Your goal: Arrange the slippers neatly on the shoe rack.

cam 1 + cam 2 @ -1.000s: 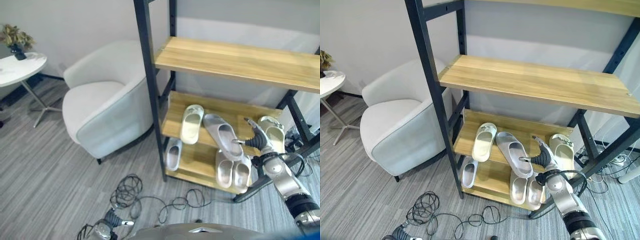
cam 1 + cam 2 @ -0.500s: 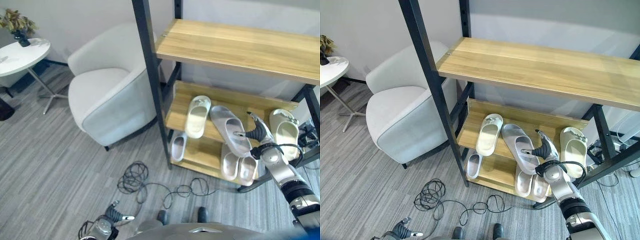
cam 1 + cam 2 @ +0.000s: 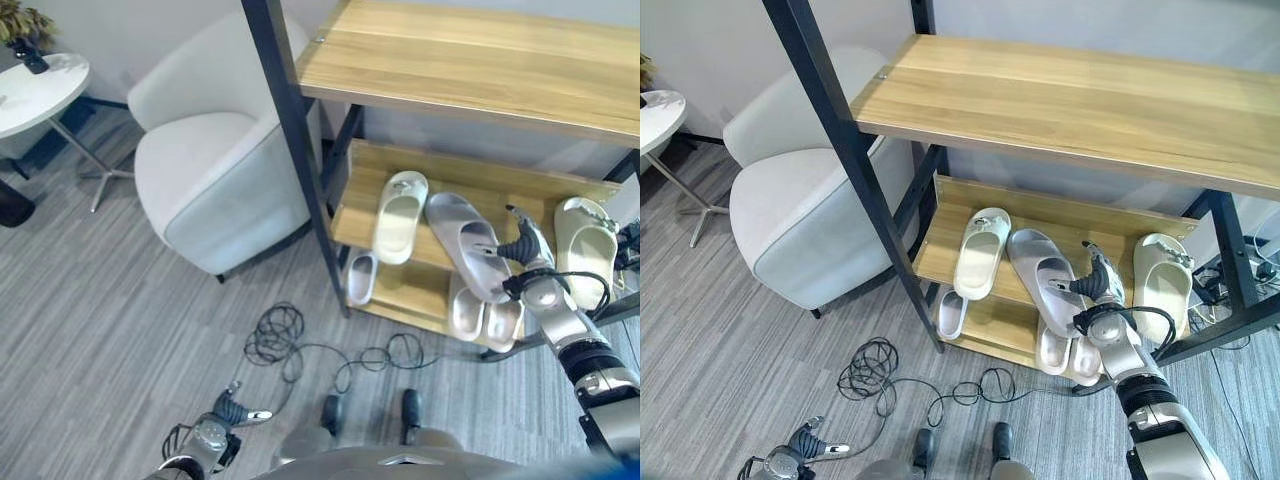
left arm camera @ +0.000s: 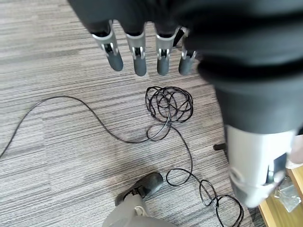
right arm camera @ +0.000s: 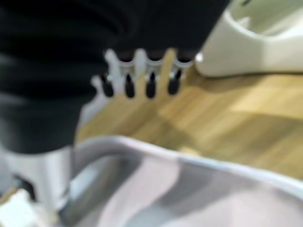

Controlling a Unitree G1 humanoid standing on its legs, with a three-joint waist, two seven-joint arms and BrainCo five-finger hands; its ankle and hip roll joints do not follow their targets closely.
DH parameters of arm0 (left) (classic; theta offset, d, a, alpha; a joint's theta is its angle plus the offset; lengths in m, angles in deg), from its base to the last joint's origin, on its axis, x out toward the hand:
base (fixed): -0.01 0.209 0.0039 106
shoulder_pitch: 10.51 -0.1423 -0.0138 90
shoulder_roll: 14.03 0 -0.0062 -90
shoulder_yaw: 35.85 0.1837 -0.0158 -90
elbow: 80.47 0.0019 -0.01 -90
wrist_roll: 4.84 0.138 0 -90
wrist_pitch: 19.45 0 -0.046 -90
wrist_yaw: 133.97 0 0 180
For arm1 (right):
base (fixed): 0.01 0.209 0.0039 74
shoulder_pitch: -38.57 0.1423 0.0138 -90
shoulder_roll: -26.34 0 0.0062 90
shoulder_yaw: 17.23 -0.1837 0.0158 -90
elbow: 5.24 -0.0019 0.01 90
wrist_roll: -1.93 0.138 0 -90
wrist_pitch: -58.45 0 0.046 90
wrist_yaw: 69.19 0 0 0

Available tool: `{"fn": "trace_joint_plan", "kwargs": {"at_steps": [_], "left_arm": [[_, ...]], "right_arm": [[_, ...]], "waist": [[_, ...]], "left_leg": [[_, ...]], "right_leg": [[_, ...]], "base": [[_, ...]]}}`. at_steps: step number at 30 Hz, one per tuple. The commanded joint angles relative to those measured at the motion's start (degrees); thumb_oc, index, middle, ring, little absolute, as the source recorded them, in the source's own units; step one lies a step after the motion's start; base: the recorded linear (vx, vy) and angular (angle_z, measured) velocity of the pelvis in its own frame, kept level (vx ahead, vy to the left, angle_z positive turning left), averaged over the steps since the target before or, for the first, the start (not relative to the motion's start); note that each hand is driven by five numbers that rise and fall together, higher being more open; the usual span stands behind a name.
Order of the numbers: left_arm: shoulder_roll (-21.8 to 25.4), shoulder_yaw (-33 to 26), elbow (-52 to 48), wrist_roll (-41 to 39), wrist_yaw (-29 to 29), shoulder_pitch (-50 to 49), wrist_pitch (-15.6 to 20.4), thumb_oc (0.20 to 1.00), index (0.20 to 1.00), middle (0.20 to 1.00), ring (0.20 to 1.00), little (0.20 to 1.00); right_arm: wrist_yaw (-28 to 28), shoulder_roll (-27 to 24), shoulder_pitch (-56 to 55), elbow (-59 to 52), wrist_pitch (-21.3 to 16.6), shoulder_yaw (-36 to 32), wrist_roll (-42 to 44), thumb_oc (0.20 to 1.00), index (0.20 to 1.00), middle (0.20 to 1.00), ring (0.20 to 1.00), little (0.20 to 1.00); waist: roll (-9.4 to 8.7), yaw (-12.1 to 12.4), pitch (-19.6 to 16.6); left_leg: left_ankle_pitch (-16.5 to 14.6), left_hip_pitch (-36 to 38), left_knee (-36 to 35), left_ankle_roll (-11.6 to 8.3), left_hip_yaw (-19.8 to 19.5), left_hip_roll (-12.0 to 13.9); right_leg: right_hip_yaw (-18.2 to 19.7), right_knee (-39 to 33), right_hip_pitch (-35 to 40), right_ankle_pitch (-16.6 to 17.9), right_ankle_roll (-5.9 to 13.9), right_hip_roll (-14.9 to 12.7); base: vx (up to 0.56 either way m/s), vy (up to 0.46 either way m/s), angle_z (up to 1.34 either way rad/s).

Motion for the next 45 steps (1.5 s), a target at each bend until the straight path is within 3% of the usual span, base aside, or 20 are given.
{"fn": "trace_joint_plan", "kwargs": {"at_steps": [1,27,28,29,30,31,45], "left_arm": [[0.86,4.16,2.87,-1.81,-1.18,4.55,0.26,1.000,1.000,1.000,1.000,1.000],[2.54,4.13,3.75,-4.95,-2.89,6.57,1.54,1.000,1.000,1.000,1.000,1.000],[2.49,4.10,3.88,-5.11,-2.96,6.54,1.55,1.000,1.000,1.000,1.000,1.000],[2.50,4.03,4.01,-5.07,-3.02,6.53,1.56,1.000,1.000,1.000,1.000,1.000],[2.50,4.03,4.01,-5.07,-3.02,6.54,1.56,1.000,1.000,1.000,1.000,1.000],[2.40,3.90,4.20,-5.16,-3.00,6.44,1.54,1.000,1.000,1.000,1.000,1.000],[1.05,2.80,3.06,-2.77,-4.14,6.73,0.67,1.000,1.000,1.000,1.000,1.000]], "right_arm": [[-1.51,-4.05,5.41,0.91,-1.09,-0.78,0.88,1.000,1.000,1.000,1.000,1.000],[-3.88,-5.13,20.63,10.53,-1.43,4.41,3.79,1.000,1.000,1.000,1.000,1.000],[-4.03,-5.21,20.98,10.69,-1.38,4.59,3.85,0.718,0.718,0.718,0.718,0.718],[-4.16,-5.43,21.21,10.87,-1.47,4.54,3.90,0.539,0.539,0.539,0.539,0.539],[-4.16,-5.43,21.23,10.89,-1.48,4.55,3.91,0.479,0.479,0.479,0.479,0.479],[-4.27,-5.48,20.90,10.78,-1.58,4.45,3.69,0.200,0.200,0.200,0.200,0.200],[-6.38,-1.80,7.95,3.94,-1.83,0.58,-1.74,0.200,0.200,0.200,0.200,0.200]], "waist": [[1.84,1.44,0.71],[1.15,4.43,5.28],[1.11,4.55,5.45],[1.09,4.64,5.49],[1.10,4.64,5.49],[1.05,4.70,5.59],[0.40,4.01,3.66]], "left_leg": [[-4.02,0.59,0.52,-1.92,-0.39,1.02],[-2.13,-5.44,1.11,-1.91,-1.02,0.39],[-2.07,-5.65,1.15,-1.92,-1.04,0.33],[-2.07,-5.75,1.18,-1.91,-1.13,0.30],[-2.06,-5.77,1.18,-1.91,-1.14,0.30],[-2.12,-5.86,1.25,-1.92,-1.24,0.30],[-4.07,-2.45,1.59,-1.39,-0.95,0.40]], "right_leg": [[-2.54,1.40,5.35,-8.58,3.68,-1.00],[-3.16,2.09,-0.18,-7.10,4.06,-1.55],[-3.18,2.14,-0.28,-7.08,4.07,-1.60],[-3.22,2.18,-0.35,-7.08,4.07,-1.63],[-3.23,2.19,-0.36,-7.08,4.07,-1.63],[-3.38,2.24,-0.41,-7.09,4.09,-1.68],[-3.21,1.58,3.13,-7.81,4.29,-1.91]], "base": [[0.03,0.005,0.01],[-0.02,0.008,0.03],[0.00,0.000,0.00],[0.00,0.000,0.00],[0.00,0.000,0.00],[0.00,0.000,0.00],[0.01,0.003,0.00]]}}
